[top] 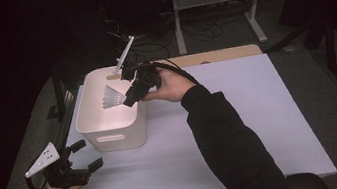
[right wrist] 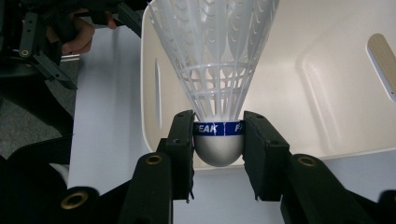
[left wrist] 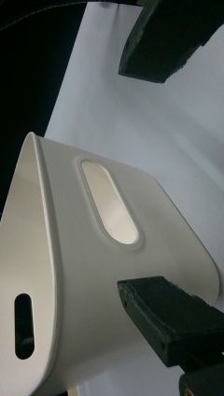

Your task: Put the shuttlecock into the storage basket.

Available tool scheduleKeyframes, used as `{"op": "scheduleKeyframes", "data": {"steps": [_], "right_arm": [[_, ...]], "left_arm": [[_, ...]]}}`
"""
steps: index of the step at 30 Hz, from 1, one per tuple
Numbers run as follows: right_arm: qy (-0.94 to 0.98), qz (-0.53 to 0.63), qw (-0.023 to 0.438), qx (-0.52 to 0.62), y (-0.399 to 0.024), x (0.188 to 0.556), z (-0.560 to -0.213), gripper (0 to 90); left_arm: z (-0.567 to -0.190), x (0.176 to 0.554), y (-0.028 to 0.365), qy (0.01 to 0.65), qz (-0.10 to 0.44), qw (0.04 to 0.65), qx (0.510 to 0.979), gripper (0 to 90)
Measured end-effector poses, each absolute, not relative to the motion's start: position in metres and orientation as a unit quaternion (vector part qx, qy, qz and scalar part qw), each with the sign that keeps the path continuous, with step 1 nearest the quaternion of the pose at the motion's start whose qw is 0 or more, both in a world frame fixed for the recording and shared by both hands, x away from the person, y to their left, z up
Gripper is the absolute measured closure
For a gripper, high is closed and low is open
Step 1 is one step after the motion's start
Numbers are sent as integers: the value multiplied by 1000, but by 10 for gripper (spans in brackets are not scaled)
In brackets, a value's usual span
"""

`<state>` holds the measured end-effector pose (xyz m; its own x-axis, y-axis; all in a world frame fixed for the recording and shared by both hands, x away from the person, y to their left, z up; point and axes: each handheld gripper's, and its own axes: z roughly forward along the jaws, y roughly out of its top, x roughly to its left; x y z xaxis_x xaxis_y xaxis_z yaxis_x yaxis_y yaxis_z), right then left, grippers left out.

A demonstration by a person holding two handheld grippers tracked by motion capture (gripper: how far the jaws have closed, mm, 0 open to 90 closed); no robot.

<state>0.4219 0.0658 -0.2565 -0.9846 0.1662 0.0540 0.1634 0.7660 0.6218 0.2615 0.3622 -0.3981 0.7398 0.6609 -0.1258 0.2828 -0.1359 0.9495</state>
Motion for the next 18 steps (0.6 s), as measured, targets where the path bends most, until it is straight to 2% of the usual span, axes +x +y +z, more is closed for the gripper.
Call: {"op": "scheduleKeyframes", "data": {"steps": [18], "right_arm": [[942,323,-16,86,78,423,-278,640]], "left_arm": [[-398,261,363,321,165,575,734,3]]}}
